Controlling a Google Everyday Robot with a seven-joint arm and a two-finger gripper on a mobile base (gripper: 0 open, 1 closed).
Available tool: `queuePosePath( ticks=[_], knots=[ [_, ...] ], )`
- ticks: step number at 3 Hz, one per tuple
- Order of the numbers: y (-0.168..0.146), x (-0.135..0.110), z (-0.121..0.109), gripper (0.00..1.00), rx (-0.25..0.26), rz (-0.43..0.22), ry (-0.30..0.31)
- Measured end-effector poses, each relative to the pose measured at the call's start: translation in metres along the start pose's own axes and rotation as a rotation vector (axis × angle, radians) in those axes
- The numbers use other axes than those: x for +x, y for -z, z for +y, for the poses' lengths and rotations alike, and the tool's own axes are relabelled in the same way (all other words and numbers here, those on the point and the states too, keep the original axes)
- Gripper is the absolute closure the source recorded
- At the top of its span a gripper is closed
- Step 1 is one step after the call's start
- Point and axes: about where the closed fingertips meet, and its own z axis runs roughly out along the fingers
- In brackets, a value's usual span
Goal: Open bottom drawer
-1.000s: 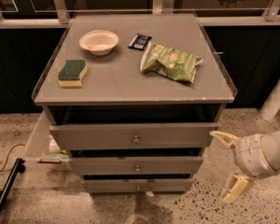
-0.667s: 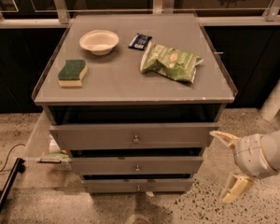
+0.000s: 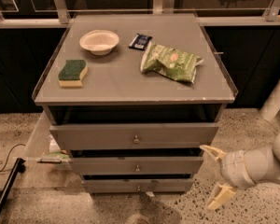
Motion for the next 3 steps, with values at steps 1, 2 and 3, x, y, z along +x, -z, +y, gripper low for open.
queuePosePath(
  ticks=[1, 2, 3],
  knots=[
    [-0.055, 0.045, -0.002, 0.00, 0.014, -0.049, 0.009],
    [-0.100, 0.086, -0.011, 0.00, 0.057, -0.077, 0.043],
    [-0.140, 0.115, -0.014, 0.00, 0.093, -0.070, 0.064]
  ],
)
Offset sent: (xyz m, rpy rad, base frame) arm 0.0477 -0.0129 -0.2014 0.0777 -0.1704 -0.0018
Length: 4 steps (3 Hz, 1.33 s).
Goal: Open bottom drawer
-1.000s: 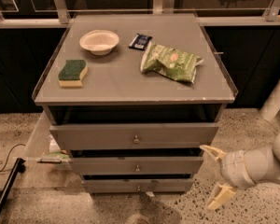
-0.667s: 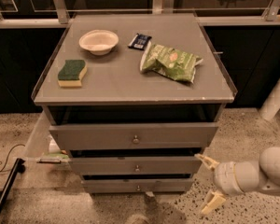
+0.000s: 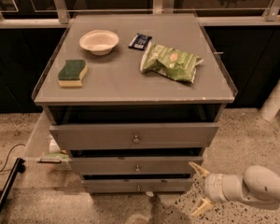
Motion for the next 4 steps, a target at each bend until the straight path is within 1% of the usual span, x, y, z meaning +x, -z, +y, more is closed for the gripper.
queuePosePath(
  ticks=[1, 2, 3, 4],
  knots=[
    [0.000, 0.000, 0.000, 0.00, 0.000, 0.000, 0.000],
    [-0.020, 0.017, 0.004, 0.00, 0.007, 0.027, -0.047],
    [-0.070, 0.054, 0.018, 0.00, 0.000, 0.095, -0.077],
    [-0.110, 0.091, 0.023, 0.00, 0.022, 0.137, -0.097]
  ],
)
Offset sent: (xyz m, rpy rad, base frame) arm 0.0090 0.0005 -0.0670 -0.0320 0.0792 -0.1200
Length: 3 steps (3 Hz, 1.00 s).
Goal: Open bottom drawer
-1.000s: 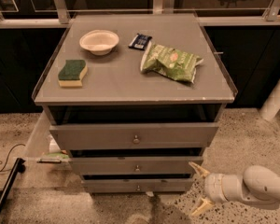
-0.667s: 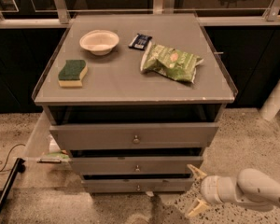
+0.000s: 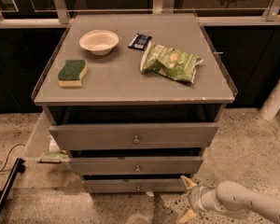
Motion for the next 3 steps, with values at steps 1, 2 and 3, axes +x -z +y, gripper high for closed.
queuePosePath(
  ticks=[1, 2, 3],
  knots=[
    [-0.033, 0.018, 0.000, 0.00, 0.026, -0.004, -0.006],
    [-0.058, 0.023, -0.007, 0.00, 0.052, -0.058, 0.023],
    [-0.072, 0.027, -0.017, 0.00, 0.066, -0.106, 0.020]
  ],
)
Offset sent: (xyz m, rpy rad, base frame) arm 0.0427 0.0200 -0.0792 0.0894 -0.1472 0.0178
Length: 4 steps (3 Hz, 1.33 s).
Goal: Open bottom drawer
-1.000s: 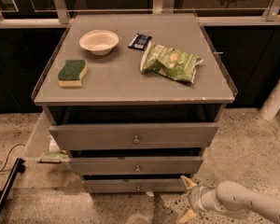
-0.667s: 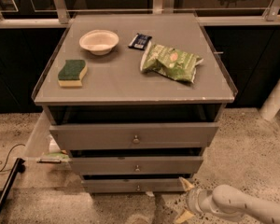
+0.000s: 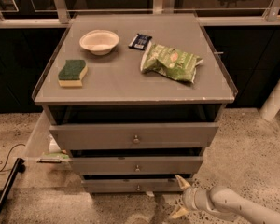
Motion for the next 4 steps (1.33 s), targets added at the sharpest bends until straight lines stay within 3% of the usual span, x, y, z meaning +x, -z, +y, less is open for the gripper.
queuePosePath(
  ticks=[1, 2, 3, 4],
  knots=[
    [0.000, 0.000, 0.000, 0.00, 0.000, 0.000, 0.000],
    [-0.018, 0.001, 0.000, 0.00, -0.007, -0.024, 0.061],
    [-0.043, 0.010, 0.004, 0.00, -0.055, -0.039, 0.140],
    [-0.058, 0.017, 0.001, 0.00, -0.080, -0.047, 0.182]
  ],
)
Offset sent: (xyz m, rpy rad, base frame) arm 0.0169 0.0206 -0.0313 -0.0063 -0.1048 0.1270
